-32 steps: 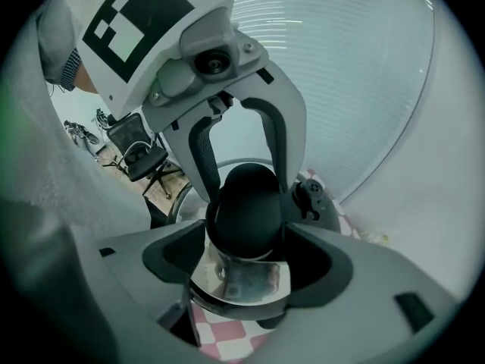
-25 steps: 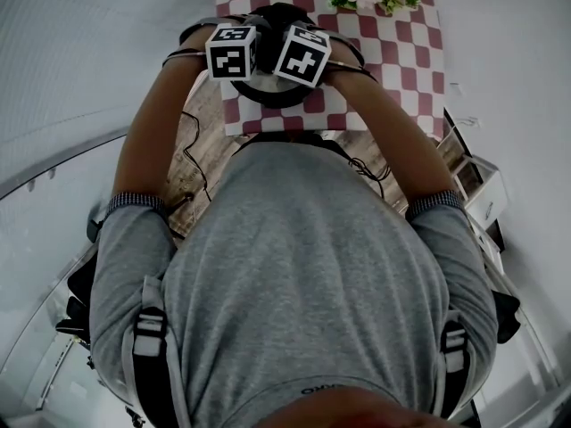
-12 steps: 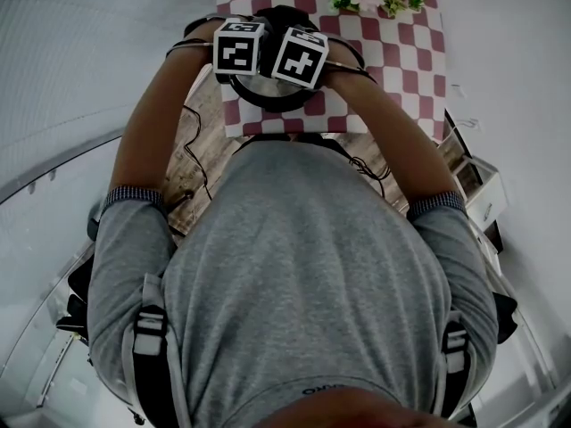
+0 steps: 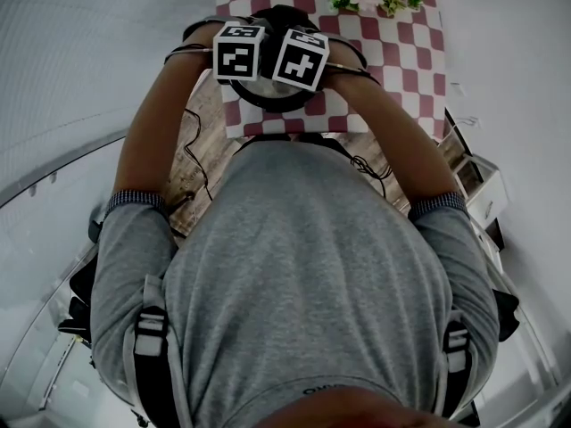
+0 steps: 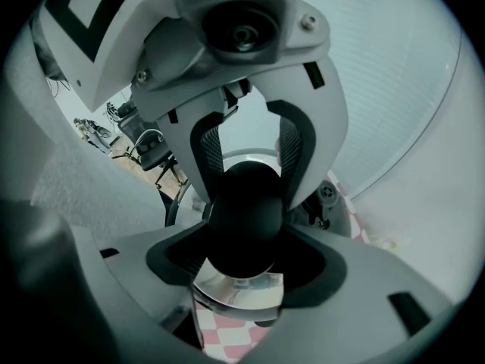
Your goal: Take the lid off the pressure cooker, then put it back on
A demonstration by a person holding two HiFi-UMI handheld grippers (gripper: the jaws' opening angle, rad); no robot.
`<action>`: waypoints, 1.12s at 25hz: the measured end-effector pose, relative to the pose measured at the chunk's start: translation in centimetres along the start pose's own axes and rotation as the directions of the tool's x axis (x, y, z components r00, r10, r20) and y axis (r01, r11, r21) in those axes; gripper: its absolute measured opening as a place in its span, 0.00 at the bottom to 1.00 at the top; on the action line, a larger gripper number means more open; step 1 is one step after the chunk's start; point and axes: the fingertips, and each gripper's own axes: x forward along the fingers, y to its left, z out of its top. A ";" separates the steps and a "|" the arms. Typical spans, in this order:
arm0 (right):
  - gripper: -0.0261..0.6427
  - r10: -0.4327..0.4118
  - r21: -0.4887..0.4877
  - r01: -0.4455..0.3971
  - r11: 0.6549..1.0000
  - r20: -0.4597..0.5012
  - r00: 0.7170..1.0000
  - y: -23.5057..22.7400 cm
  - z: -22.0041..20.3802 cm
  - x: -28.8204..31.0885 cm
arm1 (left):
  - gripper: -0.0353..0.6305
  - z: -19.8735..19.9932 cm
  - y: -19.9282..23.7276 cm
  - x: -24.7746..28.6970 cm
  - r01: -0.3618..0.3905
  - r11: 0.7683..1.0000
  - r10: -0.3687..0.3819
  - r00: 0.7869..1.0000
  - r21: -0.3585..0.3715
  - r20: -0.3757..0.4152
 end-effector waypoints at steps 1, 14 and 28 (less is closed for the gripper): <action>0.48 -0.002 0.001 0.002 1.000 -0.002 1.000 0.0 0.0 -0.1 | 0.51 0.1 0.0 -0.1 -0.003 1.000 0.003 1.000 0.001 0.003; 0.48 -0.036 -0.006 0.035 0.999 -0.027 0.999 0.2 -0.8 -1.1 | 0.51 1.6 -0.1 -0.9 -0.034 0.999 0.033 0.999 0.019 0.042; 0.48 -0.047 0.004 0.047 0.999 -0.011 0.999 0.2 -1.2 -1.6 | 0.51 2.5 0.0 -1.2 -0.054 0.998 0.050 0.994 0.037 0.100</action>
